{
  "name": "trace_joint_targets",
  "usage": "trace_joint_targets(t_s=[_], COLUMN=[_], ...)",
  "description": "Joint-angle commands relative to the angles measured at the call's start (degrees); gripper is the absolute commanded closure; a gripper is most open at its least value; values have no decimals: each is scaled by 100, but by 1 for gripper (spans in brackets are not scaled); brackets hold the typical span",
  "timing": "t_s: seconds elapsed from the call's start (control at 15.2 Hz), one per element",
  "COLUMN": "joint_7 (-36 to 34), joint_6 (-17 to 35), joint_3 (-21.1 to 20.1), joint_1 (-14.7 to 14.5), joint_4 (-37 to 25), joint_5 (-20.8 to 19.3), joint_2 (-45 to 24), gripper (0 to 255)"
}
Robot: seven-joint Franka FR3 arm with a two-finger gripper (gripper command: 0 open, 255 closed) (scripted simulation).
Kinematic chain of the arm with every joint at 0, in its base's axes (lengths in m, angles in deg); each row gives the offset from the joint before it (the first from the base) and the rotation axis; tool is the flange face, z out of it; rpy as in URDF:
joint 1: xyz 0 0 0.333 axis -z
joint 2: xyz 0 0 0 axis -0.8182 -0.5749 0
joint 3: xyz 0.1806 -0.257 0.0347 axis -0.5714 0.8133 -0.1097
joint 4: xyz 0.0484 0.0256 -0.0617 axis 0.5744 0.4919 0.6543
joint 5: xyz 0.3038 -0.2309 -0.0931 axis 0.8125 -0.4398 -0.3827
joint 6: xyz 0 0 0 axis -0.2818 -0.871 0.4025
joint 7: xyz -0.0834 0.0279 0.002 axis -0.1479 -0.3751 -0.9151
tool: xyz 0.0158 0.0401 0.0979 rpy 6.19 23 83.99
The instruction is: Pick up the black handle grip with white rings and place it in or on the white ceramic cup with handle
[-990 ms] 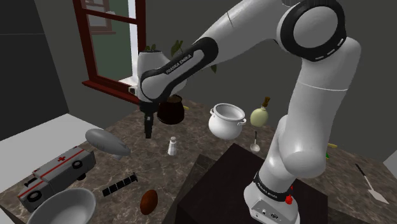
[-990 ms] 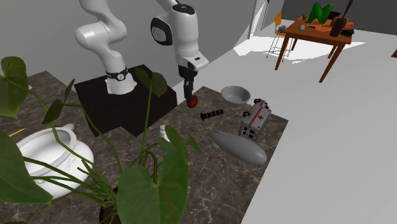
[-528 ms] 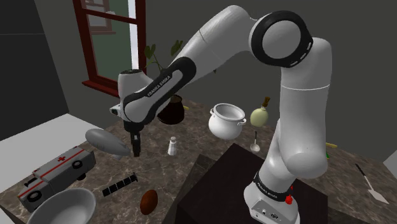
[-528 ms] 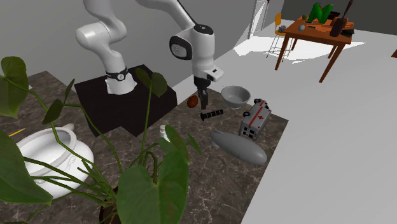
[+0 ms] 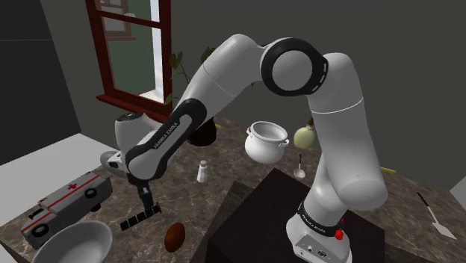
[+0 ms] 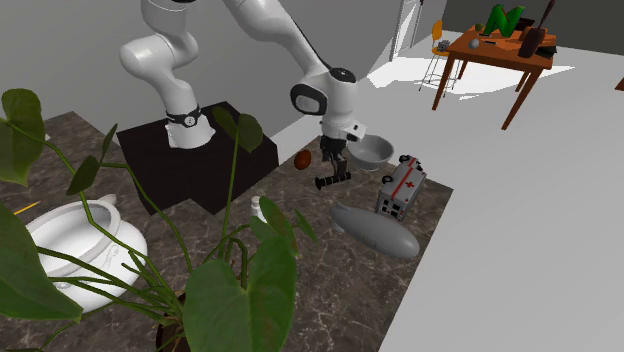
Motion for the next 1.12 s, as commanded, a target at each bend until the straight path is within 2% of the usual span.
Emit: trace_joint_targets(t_s=[0.0,0.53,1.06], joint_7=[118,80,80], joint_6=[46,425,425], joint_3=[-49,11,11], joint_1=[-103,-166,-166], joint_4=[-253,-351,-353], joint_5=[-106,-166,-165], joint_2=[-355,-832,-833], gripper=[0,0,0])
